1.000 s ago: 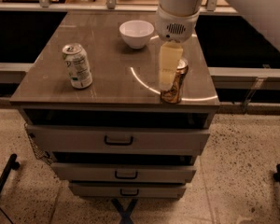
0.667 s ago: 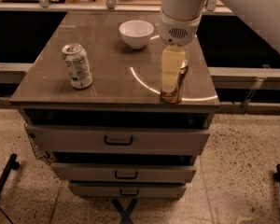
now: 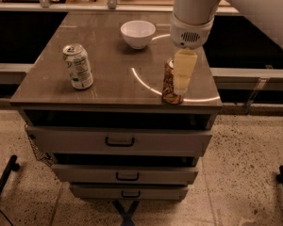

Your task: Move orange can near 7up can

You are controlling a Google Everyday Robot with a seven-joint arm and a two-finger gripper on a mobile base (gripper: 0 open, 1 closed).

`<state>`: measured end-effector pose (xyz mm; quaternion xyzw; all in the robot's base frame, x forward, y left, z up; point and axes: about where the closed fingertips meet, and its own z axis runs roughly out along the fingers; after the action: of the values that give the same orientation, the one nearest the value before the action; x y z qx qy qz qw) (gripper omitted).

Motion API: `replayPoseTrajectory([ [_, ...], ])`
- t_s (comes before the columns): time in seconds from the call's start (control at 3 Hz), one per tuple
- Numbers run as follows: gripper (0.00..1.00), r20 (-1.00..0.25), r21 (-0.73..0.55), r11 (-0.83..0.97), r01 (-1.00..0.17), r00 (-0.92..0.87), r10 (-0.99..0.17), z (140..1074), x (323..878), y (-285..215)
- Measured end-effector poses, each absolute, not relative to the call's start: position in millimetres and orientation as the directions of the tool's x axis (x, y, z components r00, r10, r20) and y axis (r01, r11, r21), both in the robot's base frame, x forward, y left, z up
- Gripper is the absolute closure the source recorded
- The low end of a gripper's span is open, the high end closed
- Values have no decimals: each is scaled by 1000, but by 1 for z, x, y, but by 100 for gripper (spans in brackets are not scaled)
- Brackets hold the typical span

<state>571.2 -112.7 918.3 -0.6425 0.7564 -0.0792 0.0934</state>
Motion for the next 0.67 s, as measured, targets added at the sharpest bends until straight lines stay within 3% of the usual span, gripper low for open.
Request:
replayPoseTrajectory([
  [0.33,24,-41,-227,144,-963,-139,-989,913,569,-110],
  [0.67,56,-47,-235,144,-961,-137,-990,913,571,-109],
])
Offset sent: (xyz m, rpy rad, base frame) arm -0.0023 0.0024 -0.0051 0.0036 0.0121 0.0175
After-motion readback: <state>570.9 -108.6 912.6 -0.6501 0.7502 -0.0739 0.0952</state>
